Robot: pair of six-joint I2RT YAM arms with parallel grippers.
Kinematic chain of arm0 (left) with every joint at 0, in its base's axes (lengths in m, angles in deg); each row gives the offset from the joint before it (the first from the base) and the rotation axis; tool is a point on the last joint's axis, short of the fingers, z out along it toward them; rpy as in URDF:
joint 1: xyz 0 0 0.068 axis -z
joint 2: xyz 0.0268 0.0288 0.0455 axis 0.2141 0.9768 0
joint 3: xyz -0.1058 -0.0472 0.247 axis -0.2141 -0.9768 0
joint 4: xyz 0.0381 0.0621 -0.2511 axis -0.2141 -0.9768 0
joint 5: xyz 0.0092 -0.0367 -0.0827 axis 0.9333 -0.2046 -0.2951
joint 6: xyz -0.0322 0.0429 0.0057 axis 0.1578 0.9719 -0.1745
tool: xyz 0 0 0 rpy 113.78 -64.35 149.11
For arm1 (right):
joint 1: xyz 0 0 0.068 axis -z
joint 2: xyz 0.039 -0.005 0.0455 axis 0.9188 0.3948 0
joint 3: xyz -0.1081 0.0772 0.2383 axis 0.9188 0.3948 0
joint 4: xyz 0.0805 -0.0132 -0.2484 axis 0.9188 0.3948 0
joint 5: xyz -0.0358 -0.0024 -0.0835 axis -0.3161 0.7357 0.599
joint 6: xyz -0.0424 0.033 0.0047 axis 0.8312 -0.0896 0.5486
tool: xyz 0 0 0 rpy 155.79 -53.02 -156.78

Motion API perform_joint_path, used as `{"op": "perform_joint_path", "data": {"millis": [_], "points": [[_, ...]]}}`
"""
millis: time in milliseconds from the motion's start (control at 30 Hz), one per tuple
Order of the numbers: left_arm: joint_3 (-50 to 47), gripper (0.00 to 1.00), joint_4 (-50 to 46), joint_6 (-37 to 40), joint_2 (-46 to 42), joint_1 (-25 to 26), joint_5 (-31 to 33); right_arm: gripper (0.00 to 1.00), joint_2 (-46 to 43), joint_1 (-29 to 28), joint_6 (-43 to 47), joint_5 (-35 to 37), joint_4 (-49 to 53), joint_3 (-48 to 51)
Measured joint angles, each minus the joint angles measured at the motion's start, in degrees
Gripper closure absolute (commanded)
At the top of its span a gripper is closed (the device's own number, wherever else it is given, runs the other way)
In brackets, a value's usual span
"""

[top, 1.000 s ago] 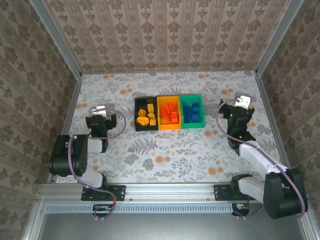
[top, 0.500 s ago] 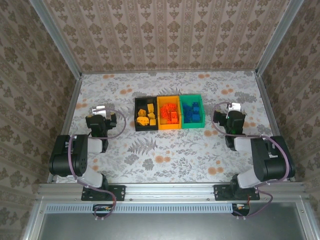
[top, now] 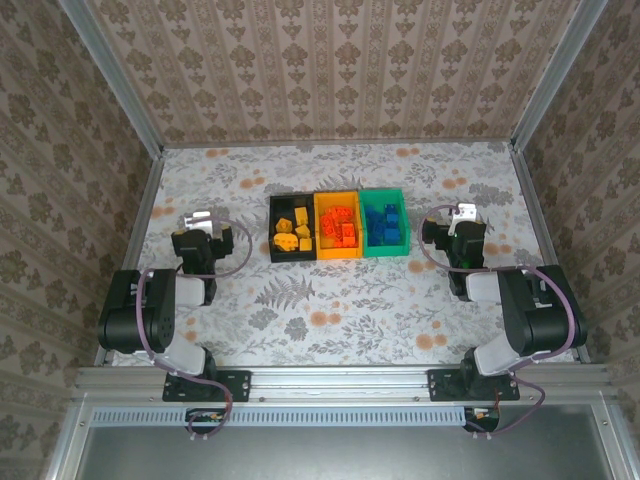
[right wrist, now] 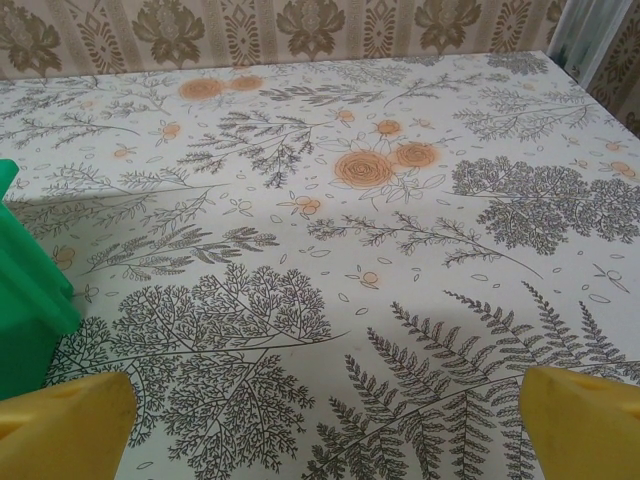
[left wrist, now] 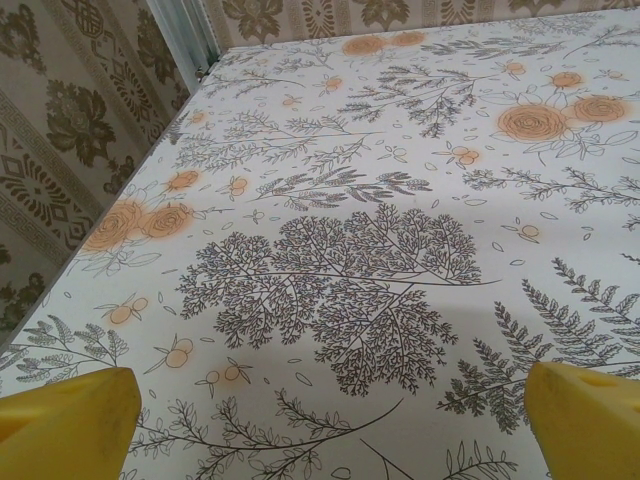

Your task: Sort the legos into containers by color

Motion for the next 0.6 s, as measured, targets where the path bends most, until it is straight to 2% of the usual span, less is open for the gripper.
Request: {"op": "perform_joint_path", "data": {"millis": [600], "points": [[0.0,0.0,0.0,0.02,0.0,0.0,-2.1,0.0,0.0,0.0,0.17,-0.02,-0.39,0.0]]}}
